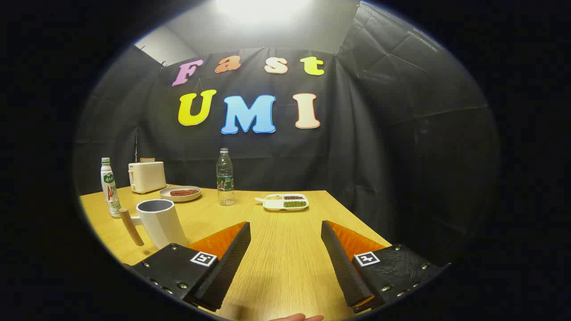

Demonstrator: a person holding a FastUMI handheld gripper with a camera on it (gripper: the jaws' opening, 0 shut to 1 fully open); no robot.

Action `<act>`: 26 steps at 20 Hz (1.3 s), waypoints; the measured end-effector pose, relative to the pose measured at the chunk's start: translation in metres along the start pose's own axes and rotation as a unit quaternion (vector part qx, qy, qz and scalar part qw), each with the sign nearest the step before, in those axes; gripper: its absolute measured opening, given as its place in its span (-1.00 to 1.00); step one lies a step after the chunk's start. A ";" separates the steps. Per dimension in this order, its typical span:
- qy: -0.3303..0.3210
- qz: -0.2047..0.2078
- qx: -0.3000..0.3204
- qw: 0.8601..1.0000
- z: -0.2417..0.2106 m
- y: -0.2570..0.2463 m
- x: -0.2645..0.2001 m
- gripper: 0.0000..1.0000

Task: Take the bottle from table, then pour the juice into the cup, finally place the bottle on the coaster

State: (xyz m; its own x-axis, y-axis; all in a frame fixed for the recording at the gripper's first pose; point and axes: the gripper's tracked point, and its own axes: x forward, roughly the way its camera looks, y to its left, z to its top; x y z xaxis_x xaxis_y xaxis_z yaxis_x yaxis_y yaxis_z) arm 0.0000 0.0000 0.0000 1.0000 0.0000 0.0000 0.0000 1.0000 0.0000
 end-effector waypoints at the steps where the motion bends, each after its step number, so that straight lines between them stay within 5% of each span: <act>1: -0.001 0.000 -0.003 1.000 0.000 0.001 0.003 0.92; 9: -0.015 -0.013 -0.008 1.000 0.027 0.005 0.071 0.93; 17: -0.052 -0.089 -0.003 0.995 0.105 0.029 0.038 0.92; 26: -0.091 -0.048 0.004 0.995 0.165 0.143 -0.005 0.92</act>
State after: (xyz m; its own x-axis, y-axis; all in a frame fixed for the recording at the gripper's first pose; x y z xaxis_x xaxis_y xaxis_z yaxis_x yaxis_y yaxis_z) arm -0.0048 0.1428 0.1651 0.9788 -0.0965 0.1807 0.0950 0.9953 0.0170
